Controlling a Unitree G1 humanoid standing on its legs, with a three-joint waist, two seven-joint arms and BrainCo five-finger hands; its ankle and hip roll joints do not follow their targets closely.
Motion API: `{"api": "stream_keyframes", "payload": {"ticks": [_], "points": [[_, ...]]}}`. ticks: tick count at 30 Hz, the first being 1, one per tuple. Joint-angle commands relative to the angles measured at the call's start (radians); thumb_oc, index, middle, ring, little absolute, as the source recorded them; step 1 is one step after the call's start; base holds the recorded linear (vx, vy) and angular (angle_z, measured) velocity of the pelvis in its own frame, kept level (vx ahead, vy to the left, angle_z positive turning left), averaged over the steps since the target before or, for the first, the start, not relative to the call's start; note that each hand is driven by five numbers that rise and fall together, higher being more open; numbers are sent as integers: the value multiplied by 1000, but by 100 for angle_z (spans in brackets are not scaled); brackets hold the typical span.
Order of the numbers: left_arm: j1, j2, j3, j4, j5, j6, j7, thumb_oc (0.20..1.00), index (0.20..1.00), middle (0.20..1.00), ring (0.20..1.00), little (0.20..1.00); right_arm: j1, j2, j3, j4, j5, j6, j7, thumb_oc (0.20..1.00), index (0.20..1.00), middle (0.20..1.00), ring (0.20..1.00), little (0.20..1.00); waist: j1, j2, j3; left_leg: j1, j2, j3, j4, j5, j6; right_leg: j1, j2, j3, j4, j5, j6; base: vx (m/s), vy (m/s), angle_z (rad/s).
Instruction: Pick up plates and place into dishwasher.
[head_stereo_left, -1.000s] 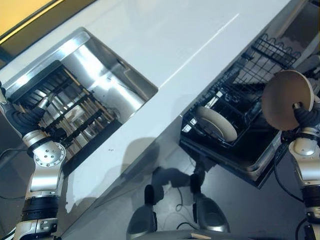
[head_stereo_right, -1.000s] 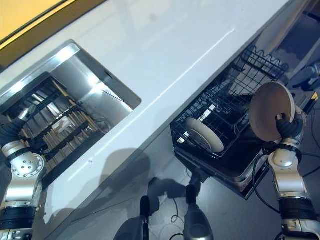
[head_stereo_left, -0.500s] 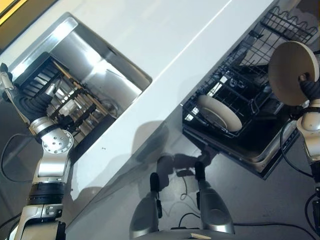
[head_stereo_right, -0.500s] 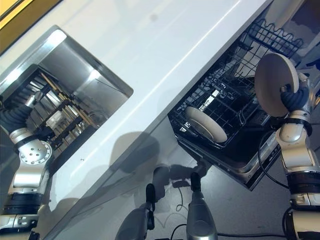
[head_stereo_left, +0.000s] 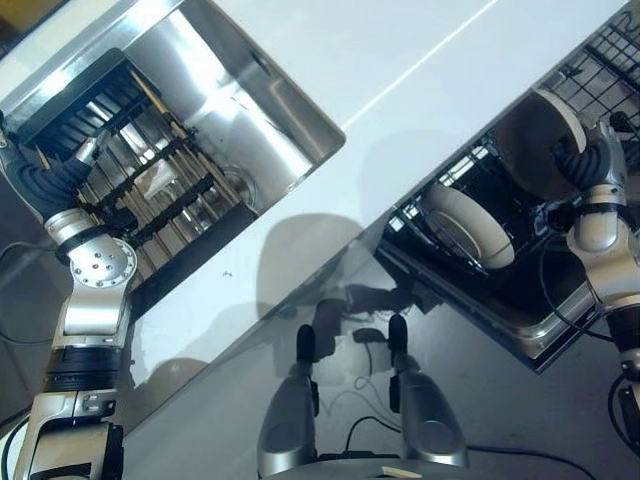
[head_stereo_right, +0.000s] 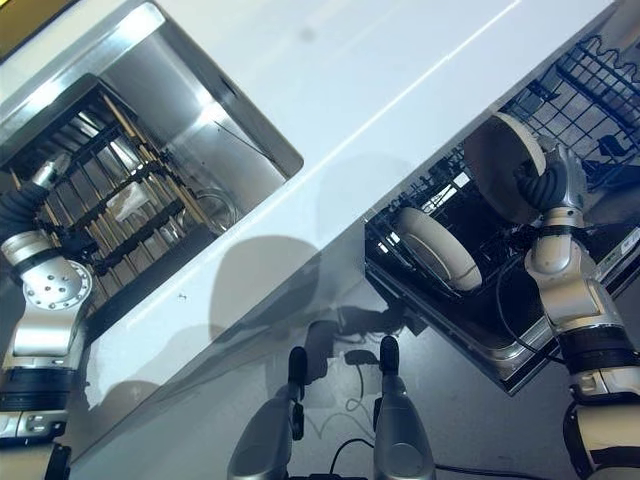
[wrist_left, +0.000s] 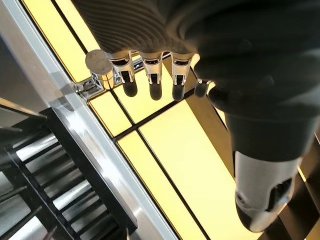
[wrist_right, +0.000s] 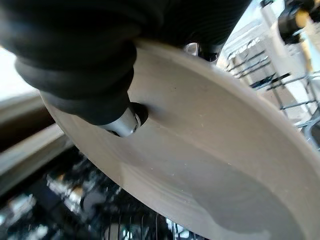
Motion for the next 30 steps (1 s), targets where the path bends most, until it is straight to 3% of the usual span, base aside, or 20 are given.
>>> {"api": "stream_keyframes", "payload": {"ticks": [1,16,30], "points": [[-2,46,-11,35,14,-40,-4,1000,1000,1000,1000,1000,-73,-15,50,0,-85,-33,-3,200,200,200,200,200,9,-64,-31,-76,79,-7,58,65,-13,-70,-48,46,153,-96,33,-15,-52,13],[-69,62,-54,49,14,-49,-4,1000,1000,1000,1000,1000,-101,19,237,158,-161,-13,79,200,200,200,200,200,23,-44,24,-123,52,-12,57,77,-1,-109,-70,33,154,-80,42,-45,-13,3],[-117,74,-84,55,-3,-39,-6,1000,1000,1000,1000,1000,-82,88,243,278,-29,10,-12,200,200,200,200,200,17,-19,35,-120,39,1,43,76,5,-112,-85,29,147,-75,48,-26,-2,1]]}}
